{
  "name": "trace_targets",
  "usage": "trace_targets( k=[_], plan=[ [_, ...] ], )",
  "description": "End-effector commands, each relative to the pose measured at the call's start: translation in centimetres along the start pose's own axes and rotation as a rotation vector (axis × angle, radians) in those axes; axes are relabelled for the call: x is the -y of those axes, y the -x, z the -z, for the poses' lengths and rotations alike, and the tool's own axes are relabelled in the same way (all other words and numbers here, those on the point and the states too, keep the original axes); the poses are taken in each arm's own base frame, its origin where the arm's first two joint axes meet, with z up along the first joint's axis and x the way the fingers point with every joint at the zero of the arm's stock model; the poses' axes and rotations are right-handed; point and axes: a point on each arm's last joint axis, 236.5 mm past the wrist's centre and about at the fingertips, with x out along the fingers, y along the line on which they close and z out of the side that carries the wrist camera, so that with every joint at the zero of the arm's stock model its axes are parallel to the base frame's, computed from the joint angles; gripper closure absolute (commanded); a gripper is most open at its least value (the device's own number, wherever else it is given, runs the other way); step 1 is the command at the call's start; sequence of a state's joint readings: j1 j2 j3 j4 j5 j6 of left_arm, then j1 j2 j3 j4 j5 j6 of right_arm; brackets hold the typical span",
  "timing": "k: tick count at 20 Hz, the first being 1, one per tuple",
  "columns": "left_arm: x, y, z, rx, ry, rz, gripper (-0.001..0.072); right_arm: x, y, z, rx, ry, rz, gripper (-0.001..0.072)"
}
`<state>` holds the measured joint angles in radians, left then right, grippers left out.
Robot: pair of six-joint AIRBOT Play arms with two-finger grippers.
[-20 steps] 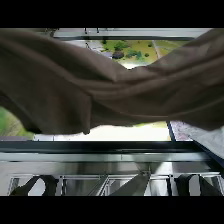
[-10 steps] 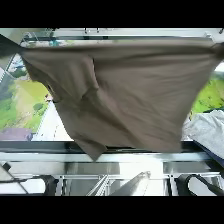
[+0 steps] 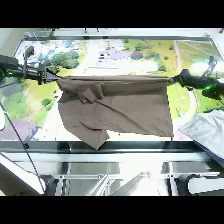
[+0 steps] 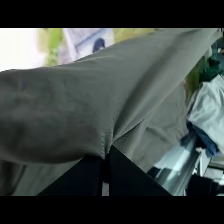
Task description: Fold the shirts.
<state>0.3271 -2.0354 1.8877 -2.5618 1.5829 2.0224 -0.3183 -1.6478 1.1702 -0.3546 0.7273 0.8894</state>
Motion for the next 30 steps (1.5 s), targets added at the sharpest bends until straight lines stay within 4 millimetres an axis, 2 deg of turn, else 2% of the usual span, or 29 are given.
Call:
trace_targets(
  k=[1,5,10,14,18,19,23,24,30],
  plan=[
    [-2.8,-1.5,-0.6,0.026,0.061,-0.018,0.0686,1.4,-1.2,0.0,-0.010,0.016,0.012,0.0698],
    [-1.3,-1.2,2.3,-0.098,0.115,0.042,0.0687,-0.8,0.1,2.9,-0.152,0.015,-0.118,0.0698],
    [0.2,-0.9,4.9,-0.222,0.166,0.092,0.0686,-1.9,1.8,4.9,-0.256,0.007,-0.206,0.0698],
    [-0.1,-1.4,4.4,-0.204,0.194,0.078,0.0686,-1.4,1.7,6.6,-0.319,0.018,-0.200,0.0698],
    [0.3,-2.1,4.5,-0.214,0.186,0.077,0.0687,-0.8,1.2,7.4,-0.341,0.000,-0.201,0.0698],
    [0.2,-2.2,4.5,-0.214,0.186,0.073,0.0687,-0.6,1.1,7.5,-0.346,-0.005,-0.200,0.0698],
    [-3.2,-2.5,5.9,-0.266,0.207,-0.097,0.0687,-0.1,0.7,8.2,-0.360,-0.022,-0.197,0.0698],
    [-3.5,-2.5,6.2,-0.280,0.206,-0.119,0.0687,0.0,0.6,8.4,-0.365,-0.026,-0.197,0.0697],
    [-3.4,-2.6,6.6,-0.297,0.208,-0.122,0.0683,0.5,0.8,9.6,-0.401,-0.026,-0.188,0.0697]
  ],
)
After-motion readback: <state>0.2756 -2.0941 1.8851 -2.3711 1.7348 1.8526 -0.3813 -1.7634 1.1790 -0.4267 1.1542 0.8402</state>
